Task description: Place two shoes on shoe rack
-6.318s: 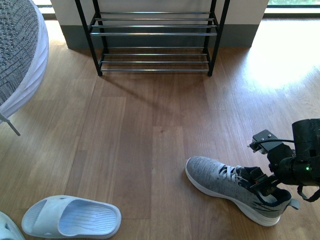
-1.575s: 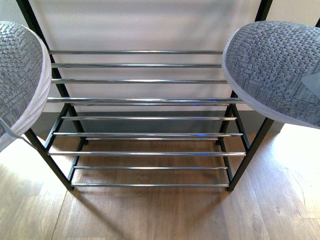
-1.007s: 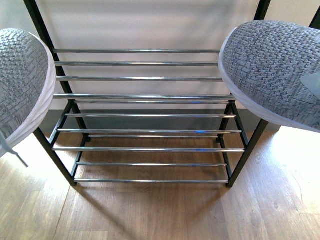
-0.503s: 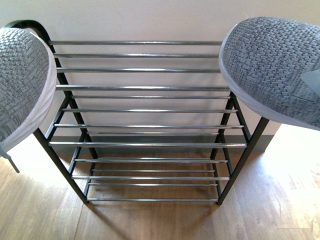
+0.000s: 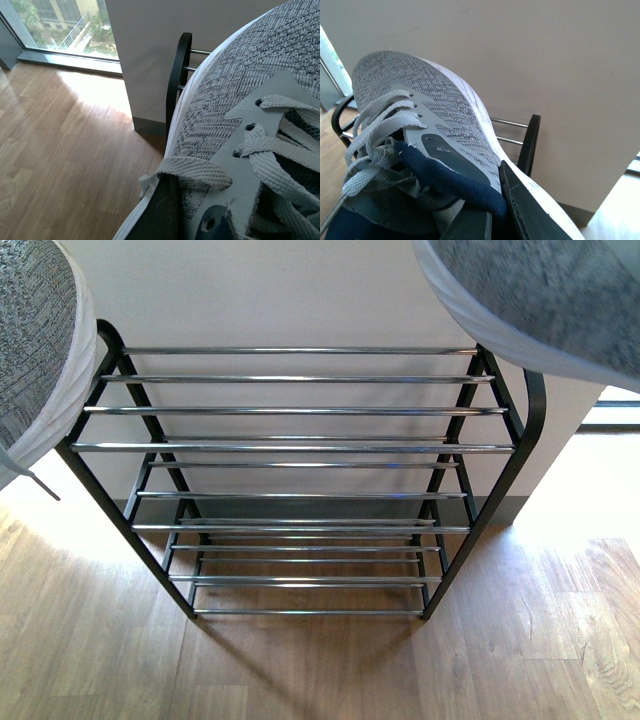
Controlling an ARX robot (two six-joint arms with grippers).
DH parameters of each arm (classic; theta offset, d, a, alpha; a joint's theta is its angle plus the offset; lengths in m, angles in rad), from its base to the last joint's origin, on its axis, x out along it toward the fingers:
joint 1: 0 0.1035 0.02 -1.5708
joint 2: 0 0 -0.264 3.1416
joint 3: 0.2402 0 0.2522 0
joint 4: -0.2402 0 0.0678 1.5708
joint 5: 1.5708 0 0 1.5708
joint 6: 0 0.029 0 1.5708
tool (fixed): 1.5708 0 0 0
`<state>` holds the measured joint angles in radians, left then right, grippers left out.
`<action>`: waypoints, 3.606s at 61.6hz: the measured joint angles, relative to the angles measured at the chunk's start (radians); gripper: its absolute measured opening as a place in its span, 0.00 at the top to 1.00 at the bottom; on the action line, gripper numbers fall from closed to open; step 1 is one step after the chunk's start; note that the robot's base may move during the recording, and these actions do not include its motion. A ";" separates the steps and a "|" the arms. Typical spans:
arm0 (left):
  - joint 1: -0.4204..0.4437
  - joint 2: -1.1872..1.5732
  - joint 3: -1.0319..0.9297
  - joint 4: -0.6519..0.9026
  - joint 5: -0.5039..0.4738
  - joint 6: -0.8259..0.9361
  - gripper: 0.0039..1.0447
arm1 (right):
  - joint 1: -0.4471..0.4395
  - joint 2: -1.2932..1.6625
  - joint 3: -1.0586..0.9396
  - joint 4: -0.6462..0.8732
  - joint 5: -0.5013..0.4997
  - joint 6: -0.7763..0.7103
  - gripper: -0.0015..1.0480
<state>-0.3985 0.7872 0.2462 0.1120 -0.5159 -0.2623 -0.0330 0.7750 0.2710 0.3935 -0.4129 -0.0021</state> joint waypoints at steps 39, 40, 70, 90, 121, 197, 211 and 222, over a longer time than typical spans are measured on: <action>0.000 0.000 0.000 0.000 0.001 0.000 0.99 | 0.249 0.921 0.675 -0.171 0.432 0.674 0.99; 0.000 0.000 0.000 0.000 0.002 0.000 0.99 | 0.250 0.925 0.678 -0.171 0.432 0.679 0.99; 0.000 0.000 0.000 0.000 0.002 0.000 0.99 | 0.260 1.178 0.794 -0.195 0.495 0.978 0.99; 0.000 0.000 0.000 0.000 0.002 0.000 0.99 | 0.216 1.181 0.797 -0.180 0.513 0.975 0.99; 0.000 0.000 0.000 0.000 0.002 0.000 0.99 | 0.194 0.862 0.708 -0.303 0.458 0.866 0.25; 0.000 0.000 0.000 0.000 0.003 0.000 0.99 | 0.034 0.091 -0.220 0.425 0.413 0.008 0.98; 0.000 0.000 0.000 0.000 0.003 0.000 0.99 | 0.034 -0.063 -0.250 0.293 0.412 0.008 0.98; 0.000 0.000 0.000 0.000 0.003 0.000 0.99 | 0.034 -0.189 -0.251 0.180 0.413 0.008 0.98</action>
<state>-0.3988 0.7872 0.2462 0.1120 -0.5133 -0.2623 0.0013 0.5861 0.0200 0.5732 -0.0002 0.0059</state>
